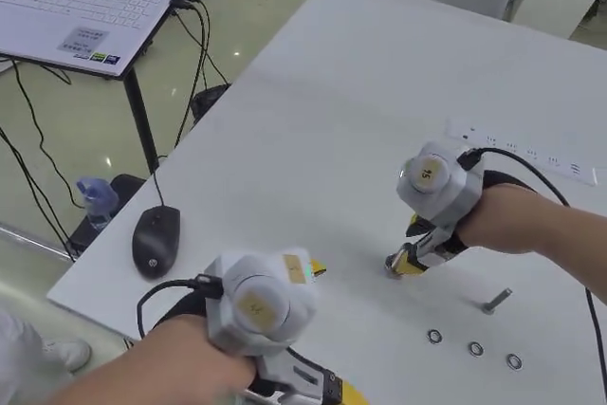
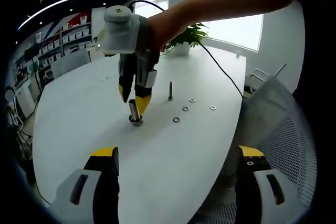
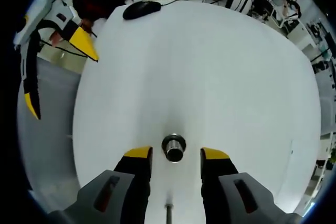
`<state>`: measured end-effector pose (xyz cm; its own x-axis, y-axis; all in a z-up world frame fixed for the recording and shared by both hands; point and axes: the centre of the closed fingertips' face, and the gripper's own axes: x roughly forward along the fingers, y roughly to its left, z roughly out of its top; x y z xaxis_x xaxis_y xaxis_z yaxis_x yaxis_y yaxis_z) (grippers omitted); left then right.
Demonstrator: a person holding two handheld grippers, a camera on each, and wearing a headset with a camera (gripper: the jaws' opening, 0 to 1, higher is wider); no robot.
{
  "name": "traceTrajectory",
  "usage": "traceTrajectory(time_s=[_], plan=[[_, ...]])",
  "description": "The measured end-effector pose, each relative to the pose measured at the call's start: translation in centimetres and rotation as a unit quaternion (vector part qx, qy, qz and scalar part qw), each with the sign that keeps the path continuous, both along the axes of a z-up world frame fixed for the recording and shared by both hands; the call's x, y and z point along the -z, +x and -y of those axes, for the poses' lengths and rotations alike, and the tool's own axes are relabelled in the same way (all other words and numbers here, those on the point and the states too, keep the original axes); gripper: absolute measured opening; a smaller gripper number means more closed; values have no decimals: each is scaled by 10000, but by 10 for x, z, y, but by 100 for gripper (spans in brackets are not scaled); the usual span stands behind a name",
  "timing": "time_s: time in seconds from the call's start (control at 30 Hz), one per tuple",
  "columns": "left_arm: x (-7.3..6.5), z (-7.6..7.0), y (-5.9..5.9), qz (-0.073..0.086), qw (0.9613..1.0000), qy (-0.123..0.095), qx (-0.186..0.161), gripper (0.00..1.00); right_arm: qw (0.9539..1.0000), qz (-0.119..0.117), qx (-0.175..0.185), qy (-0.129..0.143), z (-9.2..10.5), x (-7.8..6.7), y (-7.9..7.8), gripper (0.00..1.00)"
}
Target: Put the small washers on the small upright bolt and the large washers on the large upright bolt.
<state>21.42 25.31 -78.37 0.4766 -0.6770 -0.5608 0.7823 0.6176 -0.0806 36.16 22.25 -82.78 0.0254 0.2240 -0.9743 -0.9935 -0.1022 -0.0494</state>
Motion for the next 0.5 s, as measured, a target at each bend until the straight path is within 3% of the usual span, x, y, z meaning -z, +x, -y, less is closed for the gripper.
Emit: traceTrajectory(time_s=[0.5], plan=[[-4, 1, 7, 47, 10000, 7, 21, 92, 9994, 85, -91, 335, 16, -27, -8, 39]])
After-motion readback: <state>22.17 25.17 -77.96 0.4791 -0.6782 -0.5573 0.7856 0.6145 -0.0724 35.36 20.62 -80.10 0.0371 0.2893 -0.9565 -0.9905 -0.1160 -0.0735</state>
